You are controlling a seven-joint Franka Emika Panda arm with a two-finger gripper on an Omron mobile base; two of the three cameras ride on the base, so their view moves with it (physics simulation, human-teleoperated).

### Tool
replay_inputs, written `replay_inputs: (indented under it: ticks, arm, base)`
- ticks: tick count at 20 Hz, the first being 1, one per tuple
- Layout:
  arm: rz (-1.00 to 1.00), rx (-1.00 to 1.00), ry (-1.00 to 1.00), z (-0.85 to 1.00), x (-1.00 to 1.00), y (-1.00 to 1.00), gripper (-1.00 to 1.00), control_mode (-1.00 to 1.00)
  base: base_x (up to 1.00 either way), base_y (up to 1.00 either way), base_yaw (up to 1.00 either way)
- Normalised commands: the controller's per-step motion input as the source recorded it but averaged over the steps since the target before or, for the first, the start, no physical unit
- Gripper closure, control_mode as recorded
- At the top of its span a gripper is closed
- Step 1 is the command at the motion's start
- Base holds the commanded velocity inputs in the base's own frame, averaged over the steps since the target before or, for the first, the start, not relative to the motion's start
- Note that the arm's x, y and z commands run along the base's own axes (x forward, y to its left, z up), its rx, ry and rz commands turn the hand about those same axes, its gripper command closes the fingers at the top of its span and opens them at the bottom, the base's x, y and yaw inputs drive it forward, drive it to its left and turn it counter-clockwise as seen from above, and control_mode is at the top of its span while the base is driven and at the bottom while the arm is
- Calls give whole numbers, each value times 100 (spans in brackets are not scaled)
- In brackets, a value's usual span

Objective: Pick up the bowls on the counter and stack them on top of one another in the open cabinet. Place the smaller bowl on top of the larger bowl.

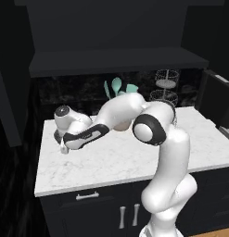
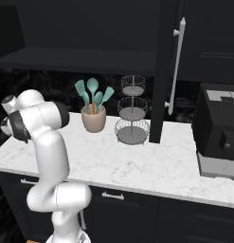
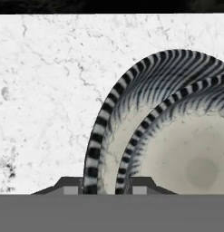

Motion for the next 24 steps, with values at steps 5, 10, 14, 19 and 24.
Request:
replay_inputs:
  ticks: [5,10,14,19,24]
  arm:
    - [1,0,-11,98,-75,-30,100,-100]
    - [1,0,-14,100,-87,-24,100,-100]
    - [0,2,-10,100,-76,-21,100,-100]
    - [0,2,-8,100,-55,-23,100,-100]
    - [0,5,-11,100,-44,-29,100,-100]
  base:
    - [0,0,0]
    - [0,0,0]
    - [0,0,0]
    - [0,0,0]
    - [0,0,0]
